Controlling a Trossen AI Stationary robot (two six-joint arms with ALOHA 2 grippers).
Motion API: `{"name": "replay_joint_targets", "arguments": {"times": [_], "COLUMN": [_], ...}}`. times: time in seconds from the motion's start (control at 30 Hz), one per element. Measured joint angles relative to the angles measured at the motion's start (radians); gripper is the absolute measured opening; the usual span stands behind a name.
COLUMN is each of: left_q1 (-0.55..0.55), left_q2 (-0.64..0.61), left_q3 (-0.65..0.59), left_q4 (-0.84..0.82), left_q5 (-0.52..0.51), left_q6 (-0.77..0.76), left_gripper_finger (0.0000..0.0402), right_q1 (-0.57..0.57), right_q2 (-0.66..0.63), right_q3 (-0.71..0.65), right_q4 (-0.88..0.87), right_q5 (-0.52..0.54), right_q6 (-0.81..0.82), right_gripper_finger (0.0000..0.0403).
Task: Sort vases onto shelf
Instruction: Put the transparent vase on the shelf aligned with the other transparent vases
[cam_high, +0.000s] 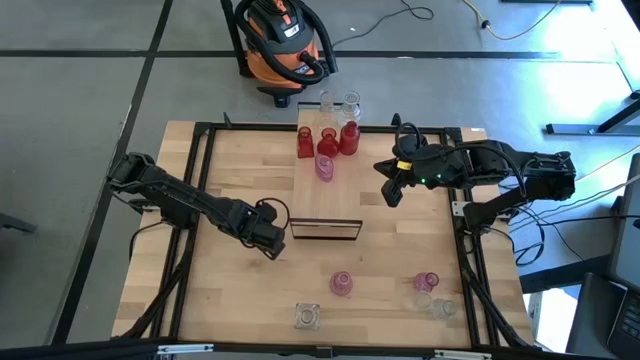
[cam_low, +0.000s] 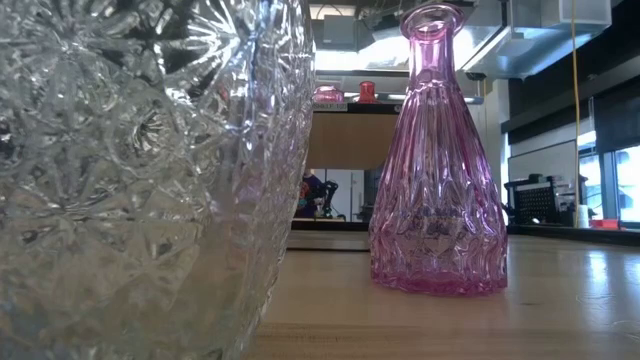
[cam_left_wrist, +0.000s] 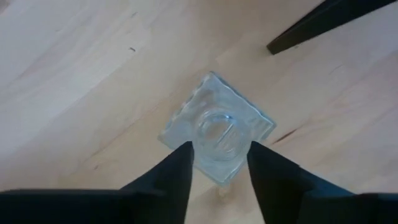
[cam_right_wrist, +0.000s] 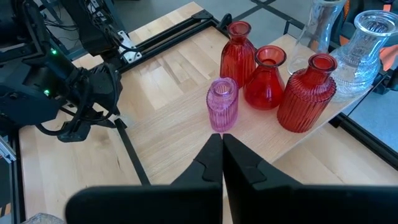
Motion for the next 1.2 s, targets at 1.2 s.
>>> {"name": "replay_joint_targets", "arguments": {"times": [1.2], "left_q1": [-0.434], "left_q2": [-0.095], "left_q3": [-0.268], "left_q4": [0.423], "left_q5": [-0.704], "left_q6": [-0.009], "left_gripper_finger": [0.0108], "right_q1": [0.0], "right_q2": [0.0], "right_q3": [0.0], "right_q4": [-0.003], "right_q5": [-0.001], "right_q6": [-0.019], "right_gripper_finger": [0.0001]}}
